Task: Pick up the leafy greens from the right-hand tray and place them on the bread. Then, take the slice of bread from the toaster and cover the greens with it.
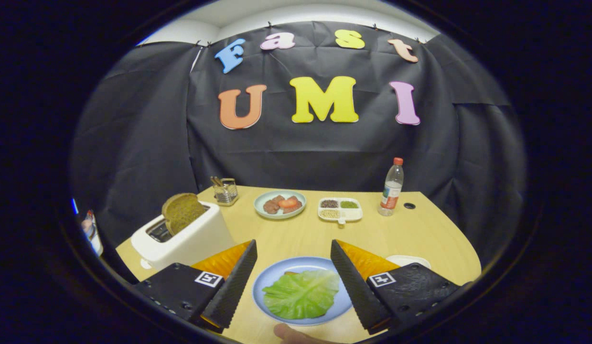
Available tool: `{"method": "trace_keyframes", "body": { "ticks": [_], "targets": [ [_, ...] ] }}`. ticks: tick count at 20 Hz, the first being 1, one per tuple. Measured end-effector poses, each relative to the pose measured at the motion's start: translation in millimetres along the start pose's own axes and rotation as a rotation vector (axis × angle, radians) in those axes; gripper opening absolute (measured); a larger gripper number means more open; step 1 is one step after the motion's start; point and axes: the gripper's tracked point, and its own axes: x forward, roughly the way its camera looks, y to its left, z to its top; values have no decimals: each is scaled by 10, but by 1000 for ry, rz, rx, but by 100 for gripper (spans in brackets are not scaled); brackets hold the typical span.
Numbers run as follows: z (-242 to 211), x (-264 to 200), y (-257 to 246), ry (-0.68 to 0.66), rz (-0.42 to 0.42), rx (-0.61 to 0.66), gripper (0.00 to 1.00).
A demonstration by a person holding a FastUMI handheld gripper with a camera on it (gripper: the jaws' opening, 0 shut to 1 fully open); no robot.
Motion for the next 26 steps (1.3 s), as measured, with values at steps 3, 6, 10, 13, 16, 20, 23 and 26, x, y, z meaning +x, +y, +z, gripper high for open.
{"method": "trace_keyframes", "body": {
  "ticks": [3, 6, 10, 13, 16, 20, 23, 26],
  "targets": [
    [243, 66, 286, -22, 33, 0, 95],
    [361, 175, 663, -2, 67, -13, 94],
    [549, 277, 1235, -11, 114, -50, 95],
    [608, 423, 1671, -10, 162, -68, 95],
    [465, 635, 1906, 41, 156, -67, 96],
    [256, 901, 2042, 97, 133, -58, 96],
    [156, 1004, 2024, 116, 87, -70, 95],
    [14, 1079, 2041, 152, 54, -64, 95]
  ]
}}
